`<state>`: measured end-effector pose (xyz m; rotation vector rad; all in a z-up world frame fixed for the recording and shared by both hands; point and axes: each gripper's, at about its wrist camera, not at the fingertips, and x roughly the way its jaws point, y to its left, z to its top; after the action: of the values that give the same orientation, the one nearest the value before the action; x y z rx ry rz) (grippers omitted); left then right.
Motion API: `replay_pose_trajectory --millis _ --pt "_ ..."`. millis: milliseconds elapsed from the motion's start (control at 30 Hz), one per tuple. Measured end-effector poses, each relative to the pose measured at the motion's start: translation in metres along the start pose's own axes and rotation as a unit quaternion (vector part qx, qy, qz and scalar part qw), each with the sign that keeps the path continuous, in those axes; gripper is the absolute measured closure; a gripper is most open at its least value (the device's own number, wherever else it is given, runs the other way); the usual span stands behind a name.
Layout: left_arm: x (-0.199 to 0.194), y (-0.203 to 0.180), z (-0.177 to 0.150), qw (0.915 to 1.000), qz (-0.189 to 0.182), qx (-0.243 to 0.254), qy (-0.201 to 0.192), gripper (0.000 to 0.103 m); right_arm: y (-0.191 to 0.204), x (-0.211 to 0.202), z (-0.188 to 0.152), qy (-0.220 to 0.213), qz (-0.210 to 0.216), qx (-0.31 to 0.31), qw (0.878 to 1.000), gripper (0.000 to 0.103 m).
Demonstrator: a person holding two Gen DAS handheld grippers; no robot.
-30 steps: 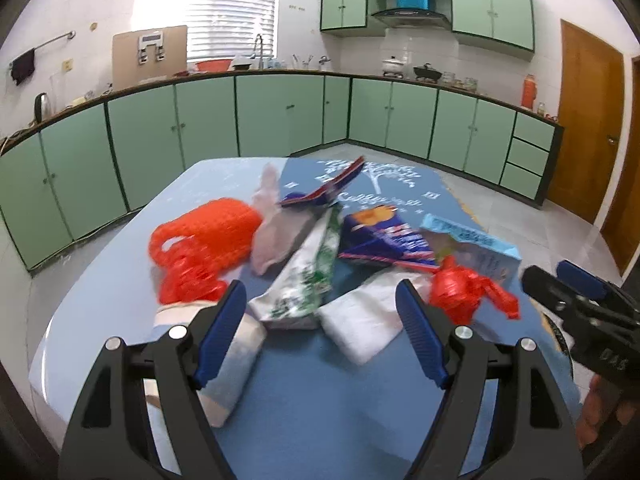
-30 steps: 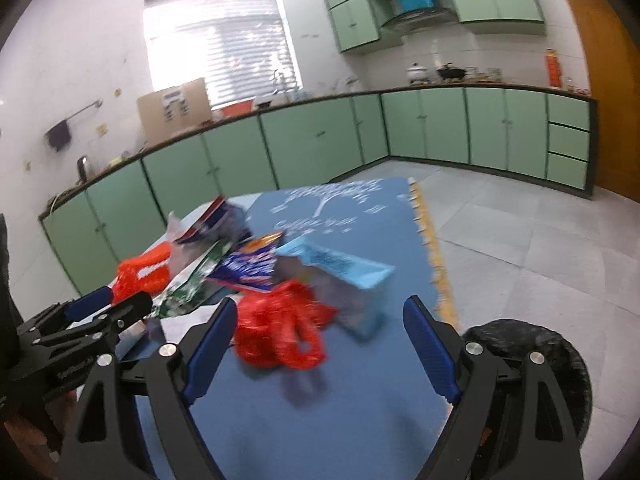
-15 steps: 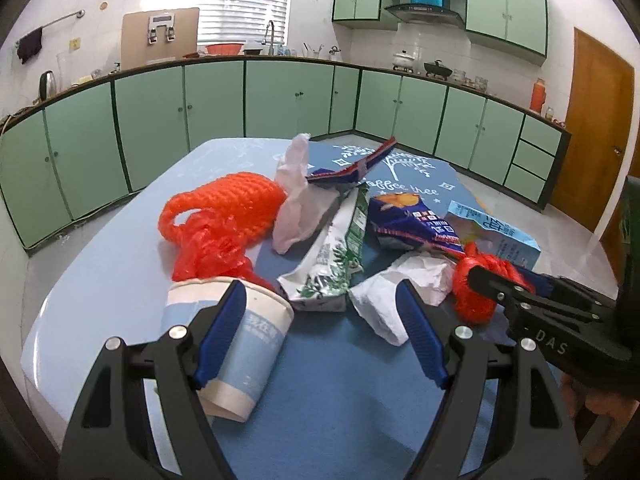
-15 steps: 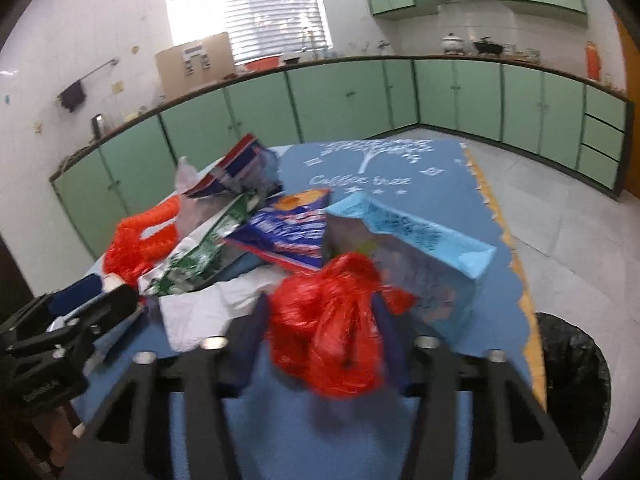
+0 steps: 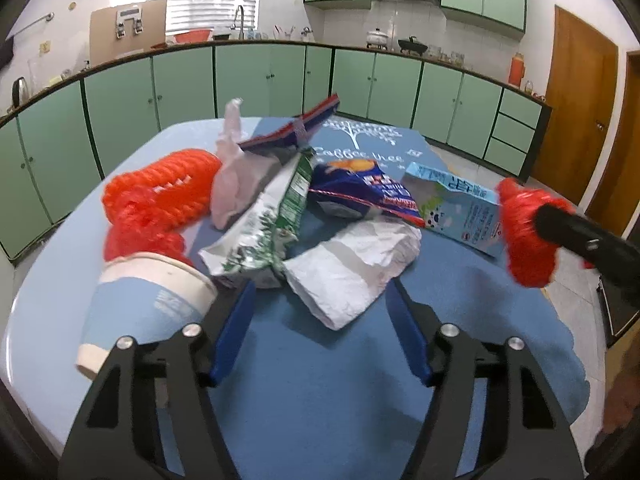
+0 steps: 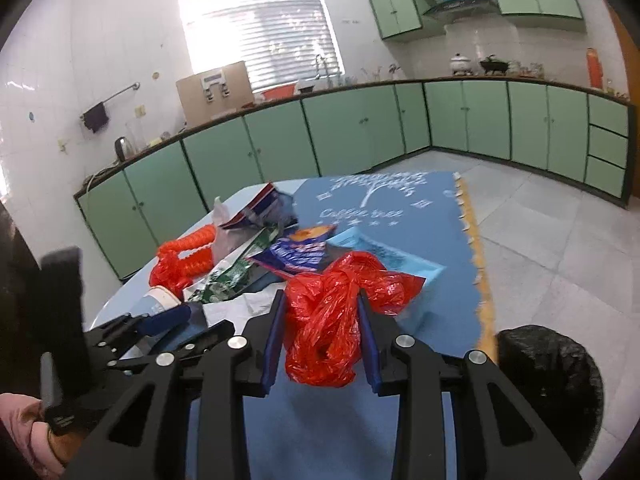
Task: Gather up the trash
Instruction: 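Grasp the red plastic bag with the right gripper, then grasp the white tissue with the left gripper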
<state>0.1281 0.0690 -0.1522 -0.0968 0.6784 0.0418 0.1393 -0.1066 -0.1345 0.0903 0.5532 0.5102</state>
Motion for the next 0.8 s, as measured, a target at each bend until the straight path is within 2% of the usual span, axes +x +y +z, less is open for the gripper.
replay_pose_trajectory --millis 233,300,400,500,800 --pt "0.019 -0.013 -0.001 0.9995 -0.01 -0.003 0.029 0.067 -0.015 -0.013 -0.002 -0.008 -0.025 0.012 1.0 0.069" --pt "0.021 -0.014 -0.002 0.9996 -0.004 -0.003 0.029 0.08 -0.018 -0.013 -0.003 -0.008 -0.028 0.015 0.999 0.069" --pt "0.02 -0.011 -0.001 0.9996 0.003 -0.008 0.028 0.094 -0.019 -0.014 -0.003 -0.008 -0.031 0.017 0.999 0.069" --pt "0.014 -0.009 0.001 0.9997 0.005 -0.01 0.02 0.101 -0.02 -0.016 -0.004 -0.011 -0.034 0.016 0.999 0.069" --pt "-0.034 -0.014 0.014 0.999 0.006 0.003 -0.043 0.102 -0.031 -0.034 -0.004 -0.026 -0.058 0.024 0.998 0.069"
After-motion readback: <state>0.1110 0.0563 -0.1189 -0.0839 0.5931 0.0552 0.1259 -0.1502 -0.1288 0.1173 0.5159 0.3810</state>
